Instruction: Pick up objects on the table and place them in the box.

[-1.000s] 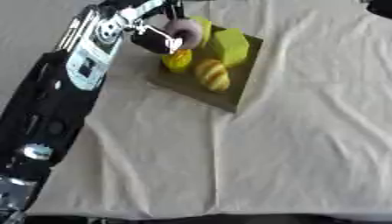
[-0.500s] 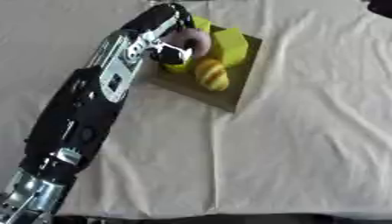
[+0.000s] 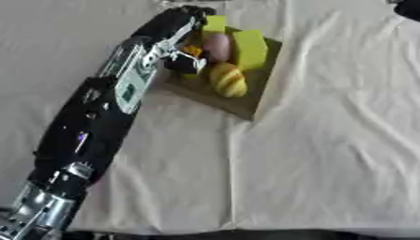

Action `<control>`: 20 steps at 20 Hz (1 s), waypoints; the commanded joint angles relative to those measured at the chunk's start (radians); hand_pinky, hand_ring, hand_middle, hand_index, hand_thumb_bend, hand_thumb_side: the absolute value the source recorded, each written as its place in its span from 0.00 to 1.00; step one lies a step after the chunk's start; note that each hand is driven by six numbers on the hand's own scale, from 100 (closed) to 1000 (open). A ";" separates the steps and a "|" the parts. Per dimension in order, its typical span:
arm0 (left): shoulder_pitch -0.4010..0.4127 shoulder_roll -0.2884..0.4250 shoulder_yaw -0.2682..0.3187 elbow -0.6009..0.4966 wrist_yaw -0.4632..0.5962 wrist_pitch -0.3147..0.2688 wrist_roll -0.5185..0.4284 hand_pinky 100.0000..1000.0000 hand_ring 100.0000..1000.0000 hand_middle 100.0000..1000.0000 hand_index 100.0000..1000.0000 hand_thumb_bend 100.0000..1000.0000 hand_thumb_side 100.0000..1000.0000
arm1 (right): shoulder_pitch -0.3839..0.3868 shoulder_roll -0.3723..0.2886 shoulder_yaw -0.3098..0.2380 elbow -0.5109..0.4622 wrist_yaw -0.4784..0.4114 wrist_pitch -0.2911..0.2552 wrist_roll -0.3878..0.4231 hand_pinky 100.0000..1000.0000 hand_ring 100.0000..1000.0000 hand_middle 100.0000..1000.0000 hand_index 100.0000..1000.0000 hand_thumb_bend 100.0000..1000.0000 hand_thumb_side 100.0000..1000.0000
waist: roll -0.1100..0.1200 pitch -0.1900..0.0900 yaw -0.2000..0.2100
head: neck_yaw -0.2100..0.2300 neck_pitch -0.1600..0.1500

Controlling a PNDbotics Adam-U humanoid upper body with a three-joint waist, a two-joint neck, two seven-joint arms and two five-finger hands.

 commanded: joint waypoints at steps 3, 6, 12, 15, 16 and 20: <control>-0.009 0.032 0.005 -0.083 0.028 -0.002 -0.021 0.80 0.74 0.74 0.90 0.06 0.00 | -0.004 -0.019 -0.016 -0.005 -0.008 0.000 0.001 0.98 0.98 0.80 0.86 0.00 0.37 | -0.003 -0.152 0.004 | -0.005 0.004; -0.004 0.068 0.005 -0.185 0.079 -0.002 -0.014 0.79 0.73 0.73 0.86 0.01 0.00 | -0.001 -0.022 -0.018 -0.007 -0.010 -0.001 -0.002 0.98 0.98 0.80 0.86 0.00 0.37 | -0.002 -0.154 0.008 | -0.010 0.004; 0.063 0.209 0.044 -0.536 0.310 0.059 0.079 0.79 0.71 0.71 0.80 0.00 0.00 | 0.010 -0.031 -0.032 -0.018 -0.017 0.002 -0.017 0.98 0.98 0.80 0.86 0.00 0.36 | 0.005 -0.157 0.020 | -0.027 0.004; 0.141 0.292 0.096 -0.699 0.469 0.118 0.179 0.79 0.71 0.71 0.79 0.00 0.11 | 0.020 -0.035 -0.044 -0.027 -0.026 0.003 -0.033 0.98 0.98 0.79 0.86 0.00 0.36 | 0.006 -0.157 0.026 | -0.036 0.004; 0.174 0.322 0.115 -0.747 0.527 0.137 0.225 0.80 0.71 0.72 0.80 0.00 0.17 | 0.025 -0.037 -0.050 -0.030 -0.030 0.003 -0.043 0.98 0.98 0.79 0.86 0.00 0.40 | 0.006 -0.157 0.028 | -0.040 0.004; 0.316 0.422 0.173 -0.892 0.732 0.181 0.395 0.80 0.71 0.72 0.80 0.00 0.37 | 0.046 -0.040 -0.072 -0.042 -0.056 0.001 -0.084 0.99 0.98 0.79 0.86 0.00 0.44 | 0.006 -0.155 0.036 | -0.050 0.004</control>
